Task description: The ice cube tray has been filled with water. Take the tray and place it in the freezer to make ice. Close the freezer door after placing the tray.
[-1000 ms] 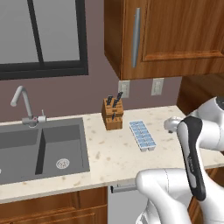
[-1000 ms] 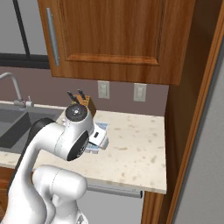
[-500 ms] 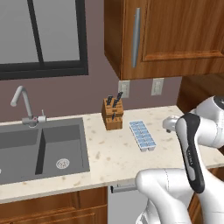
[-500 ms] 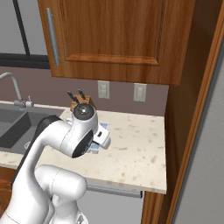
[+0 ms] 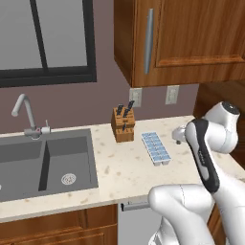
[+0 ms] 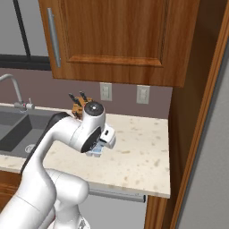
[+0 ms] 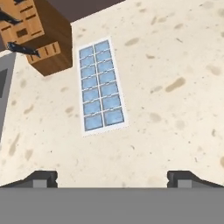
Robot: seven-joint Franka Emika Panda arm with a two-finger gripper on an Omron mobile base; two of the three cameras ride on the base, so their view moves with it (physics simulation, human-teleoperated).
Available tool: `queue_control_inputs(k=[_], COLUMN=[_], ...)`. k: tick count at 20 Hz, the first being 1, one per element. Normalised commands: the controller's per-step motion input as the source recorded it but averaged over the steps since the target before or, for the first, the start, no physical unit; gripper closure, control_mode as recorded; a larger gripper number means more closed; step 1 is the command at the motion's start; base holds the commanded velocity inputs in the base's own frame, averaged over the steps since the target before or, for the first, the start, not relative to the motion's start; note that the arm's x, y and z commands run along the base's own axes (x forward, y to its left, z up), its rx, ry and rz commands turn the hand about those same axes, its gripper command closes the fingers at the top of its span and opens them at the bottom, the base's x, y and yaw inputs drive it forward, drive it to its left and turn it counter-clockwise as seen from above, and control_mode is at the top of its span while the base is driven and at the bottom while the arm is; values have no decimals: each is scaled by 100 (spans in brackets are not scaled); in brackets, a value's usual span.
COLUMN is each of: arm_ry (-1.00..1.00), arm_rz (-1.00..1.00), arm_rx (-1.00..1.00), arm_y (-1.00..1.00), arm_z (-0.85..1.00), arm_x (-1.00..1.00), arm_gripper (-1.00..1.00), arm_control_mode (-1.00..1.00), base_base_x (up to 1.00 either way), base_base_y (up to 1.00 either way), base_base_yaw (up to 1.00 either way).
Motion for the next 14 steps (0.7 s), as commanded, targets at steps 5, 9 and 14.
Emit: queue_control_inputs(k=[5,9,14], arm_ry=[0,-2,-2], arm_rz=[6,2,0], arm_rx=[0,0,0], arm_y=[0,0,2], arm_z=[-43,-43,-34], arm_x=[44,32,22], arm_gripper=[-100,-100,-100], arm_control_mode=[-100,-100,-100], base_base_x=[0,0,0], base_base_y=[0,0,0], base_base_yaw=[0,0,0])
